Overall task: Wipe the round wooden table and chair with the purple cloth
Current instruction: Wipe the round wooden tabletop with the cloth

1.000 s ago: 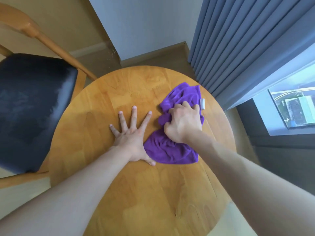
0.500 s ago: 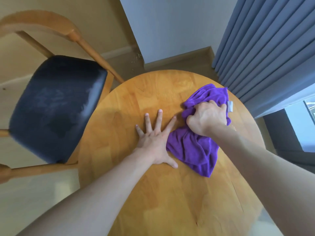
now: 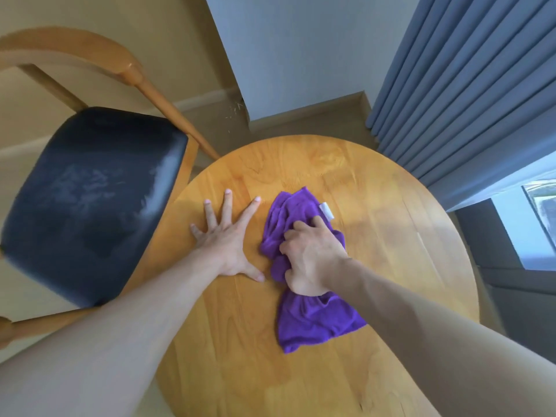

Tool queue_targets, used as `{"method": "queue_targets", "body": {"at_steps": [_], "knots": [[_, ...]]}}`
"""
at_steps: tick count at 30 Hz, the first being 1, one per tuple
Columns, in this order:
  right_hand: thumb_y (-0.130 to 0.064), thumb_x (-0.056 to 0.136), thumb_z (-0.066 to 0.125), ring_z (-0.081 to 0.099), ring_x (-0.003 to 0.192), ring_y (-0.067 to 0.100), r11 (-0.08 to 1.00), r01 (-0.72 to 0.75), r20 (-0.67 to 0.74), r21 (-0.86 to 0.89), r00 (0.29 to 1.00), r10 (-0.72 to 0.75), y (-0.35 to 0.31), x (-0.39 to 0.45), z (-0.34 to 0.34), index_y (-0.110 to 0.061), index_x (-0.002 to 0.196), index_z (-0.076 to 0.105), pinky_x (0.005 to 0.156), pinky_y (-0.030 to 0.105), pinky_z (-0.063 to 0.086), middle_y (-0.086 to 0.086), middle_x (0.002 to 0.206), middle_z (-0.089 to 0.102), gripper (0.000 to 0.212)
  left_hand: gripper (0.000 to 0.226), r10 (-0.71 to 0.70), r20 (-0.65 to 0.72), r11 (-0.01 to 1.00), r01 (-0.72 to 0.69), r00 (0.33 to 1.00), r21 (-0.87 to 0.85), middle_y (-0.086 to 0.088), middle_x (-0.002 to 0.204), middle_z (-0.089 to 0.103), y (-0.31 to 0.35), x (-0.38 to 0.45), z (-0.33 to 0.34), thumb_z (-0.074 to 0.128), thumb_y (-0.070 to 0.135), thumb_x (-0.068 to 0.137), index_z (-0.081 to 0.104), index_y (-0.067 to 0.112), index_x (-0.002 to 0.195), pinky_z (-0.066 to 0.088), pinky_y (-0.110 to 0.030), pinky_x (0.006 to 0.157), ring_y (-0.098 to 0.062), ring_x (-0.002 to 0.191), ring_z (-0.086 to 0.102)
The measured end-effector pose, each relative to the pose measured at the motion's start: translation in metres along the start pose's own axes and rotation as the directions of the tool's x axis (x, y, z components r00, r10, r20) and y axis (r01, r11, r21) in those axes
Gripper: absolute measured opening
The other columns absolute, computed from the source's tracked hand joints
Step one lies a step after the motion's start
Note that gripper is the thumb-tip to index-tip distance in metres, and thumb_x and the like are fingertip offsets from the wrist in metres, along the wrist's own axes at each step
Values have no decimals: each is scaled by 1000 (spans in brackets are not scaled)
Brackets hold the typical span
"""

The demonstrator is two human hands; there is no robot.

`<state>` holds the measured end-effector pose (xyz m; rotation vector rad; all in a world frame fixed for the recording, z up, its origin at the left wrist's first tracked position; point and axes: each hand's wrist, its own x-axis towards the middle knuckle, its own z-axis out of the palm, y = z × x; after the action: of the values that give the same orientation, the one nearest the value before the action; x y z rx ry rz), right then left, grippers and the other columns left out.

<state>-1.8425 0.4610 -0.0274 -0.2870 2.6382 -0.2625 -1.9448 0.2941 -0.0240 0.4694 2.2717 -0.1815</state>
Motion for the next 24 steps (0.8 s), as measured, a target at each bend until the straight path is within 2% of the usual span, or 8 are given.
{"method": "queue_targets", "body": {"at_steps": [4,6,9,11,14,19,22,24], "knots": [[-49,72,30,51,115,27,944,-310,-98,114,942,322,31,40,-28,-22,98,70,101,50,30,1,110,68,55,164,21,-10,999,-22,1000,-25,5,144,-62,-5,5,6,94,69,39,-39,66,135,5,-79,114,-45,144,-40],[-47,75,31,50,115,29,867,-450,-88,214,875,476,43,69,-41,-22,94,65,105,54,28,4,109,68,46,165,31,-15,999,-32,999,-36,6,142,-64,-8,6,9,94,69,39,-39,66,135,3,-80,113,-45,143,-42],[-43,76,34,48,114,30,802,-538,-78,261,816,573,47,94,-47,-20,90,58,107,57,25,6,107,66,36,165,35,-17,998,-36,999,-42,7,138,-66,-9,9,10,94,69,37,-45,67,127,0,-79,112,-44,140,-45],[-44,75,31,46,117,31,803,-543,-65,245,817,572,41,92,-46,-20,99,64,108,58,25,6,113,64,47,166,27,-1,999,-27,1000,-41,7,136,-67,-7,8,9,94,69,38,-47,66,125,-1,-79,111,-44,138,-47],[-46,73,29,48,117,30,894,-415,-81,168,898,432,27,68,-38,-20,107,69,105,55,28,4,116,64,58,167,40,14,998,-39,999,-48,6,136,-68,-5,7,7,95,67,39,-44,65,131,-2,-80,111,-44,137,-48],[-48,72,29,49,108,25,987,-157,60,31,986,155,6,20,-16,-25,91,65,93,45,29,-1,104,63,46,161,60,-5,998,-60,998,-34,2,143,-63,-7,0,4,94,63,49,-41,63,135,3,-79,114,-47,143,-41],[-46,70,30,50,106,24,976,-207,63,67,977,203,9,22,-18,-26,83,58,91,43,28,-2,101,64,36,157,116,-68,993,-115,991,13,5,150,-55,-26,-4,4,92,65,52,-35,58,143,12,-70,119,-41,149,-32],[-45,70,31,51,110,24,951,-291,6,108,956,292,12,40,-27,-24,89,64,93,44,29,-2,106,66,44,159,107,-77,993,-102,991,62,3,152,-54,-46,-6,2,93,65,52,-37,55,143,15,-62,123,-39,151,-30]]}}
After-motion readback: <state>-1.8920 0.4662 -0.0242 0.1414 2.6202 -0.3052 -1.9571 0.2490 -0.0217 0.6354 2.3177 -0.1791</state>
